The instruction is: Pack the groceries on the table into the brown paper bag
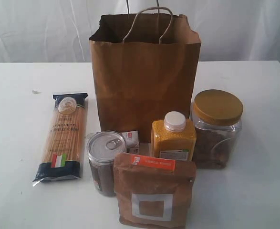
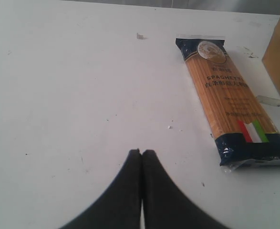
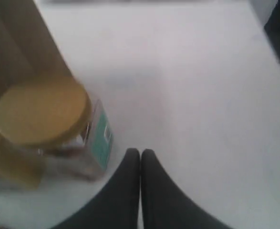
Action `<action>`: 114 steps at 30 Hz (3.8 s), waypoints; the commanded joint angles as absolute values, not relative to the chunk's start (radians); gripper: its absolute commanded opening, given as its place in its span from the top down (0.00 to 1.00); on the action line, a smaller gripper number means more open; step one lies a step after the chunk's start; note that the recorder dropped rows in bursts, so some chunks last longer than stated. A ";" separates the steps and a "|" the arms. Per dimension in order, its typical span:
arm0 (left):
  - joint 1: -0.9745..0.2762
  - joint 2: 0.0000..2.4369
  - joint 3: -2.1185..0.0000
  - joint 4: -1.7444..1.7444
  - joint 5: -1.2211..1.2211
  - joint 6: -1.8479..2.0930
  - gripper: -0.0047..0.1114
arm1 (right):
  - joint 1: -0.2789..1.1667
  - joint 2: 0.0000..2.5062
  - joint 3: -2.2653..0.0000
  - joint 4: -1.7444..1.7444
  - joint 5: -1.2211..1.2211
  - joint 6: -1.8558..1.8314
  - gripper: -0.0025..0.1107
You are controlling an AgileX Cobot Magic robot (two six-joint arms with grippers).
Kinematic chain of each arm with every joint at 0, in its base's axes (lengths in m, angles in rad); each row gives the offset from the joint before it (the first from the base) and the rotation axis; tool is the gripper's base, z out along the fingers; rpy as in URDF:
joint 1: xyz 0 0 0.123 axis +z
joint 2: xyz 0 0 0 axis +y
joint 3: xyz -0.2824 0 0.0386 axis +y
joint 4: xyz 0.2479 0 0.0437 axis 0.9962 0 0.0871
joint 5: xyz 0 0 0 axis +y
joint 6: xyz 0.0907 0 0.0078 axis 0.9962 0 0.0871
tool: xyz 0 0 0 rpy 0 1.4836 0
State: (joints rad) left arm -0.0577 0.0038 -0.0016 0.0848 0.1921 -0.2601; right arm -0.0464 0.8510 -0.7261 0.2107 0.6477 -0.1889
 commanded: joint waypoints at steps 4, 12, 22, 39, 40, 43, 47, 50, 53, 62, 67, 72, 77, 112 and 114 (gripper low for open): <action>-0.064 0.000 0.000 0.086 0.187 -0.261 0.96 | -0.042 1.143 -0.928 0.210 0.657 -0.229 0.98; -0.064 0.000 0.000 0.086 0.187 -0.261 0.96 | -0.042 1.254 -1.002 0.404 0.594 -0.348 0.98; -0.064 0.000 0.000 0.086 0.187 -0.261 0.96 | -0.042 1.637 -1.311 0.688 0.726 -0.561 0.98; -0.064 0.000 0.000 0.086 0.187 -0.261 0.96 | -0.042 1.792 -1.325 0.554 1.002 -0.589 0.98; -0.064 0.000 0.000 0.086 0.187 -0.261 0.96 | -0.042 1.792 -1.319 0.544 1.038 -0.582 0.98; -0.064 0.000 0.000 0.086 0.187 -0.261 0.96 | -0.042 1.759 -1.261 0.541 1.060 -0.556 0.98; -0.064 0.000 0.000 0.086 0.187 -0.261 0.96 | -0.042 1.682 -1.175 0.438 1.026 -0.486 0.98; -0.064 0.000 0.000 0.086 0.187 -0.261 0.96 | -0.042 1.602 -1.112 0.300 0.919 -0.354 0.98; -0.064 0.000 0.000 0.086 0.187 -0.261 0.96 | -0.042 1.491 -1.063 0.134 0.809 -0.220 0.98; -0.064 0.000 0.000 0.086 0.187 -0.261 0.96 | -0.040 1.096 -0.863 0.267 0.693 -0.282 0.98; -0.064 0.000 0.000 0.086 0.187 -0.261 0.96 | -0.040 0.903 -0.652 0.441 0.560 -0.409 0.98; -0.064 0.000 0.000 0.086 0.187 -0.261 0.96 | -0.040 0.834 -0.466 0.544 0.544 -0.426 0.98; -0.064 0.000 0.000 0.086 0.187 -0.261 0.96 | -0.022 0.840 -0.366 0.639 0.531 -0.467 0.98; -0.064 0.000 0.000 0.086 0.187 -0.261 0.96 | 0.159 1.157 -0.358 0.541 0.546 -0.766 0.53; -0.064 0.000 0.000 0.086 0.187 -0.261 0.96 | 0.159 1.157 -0.358 0.541 0.512 -0.766 0.42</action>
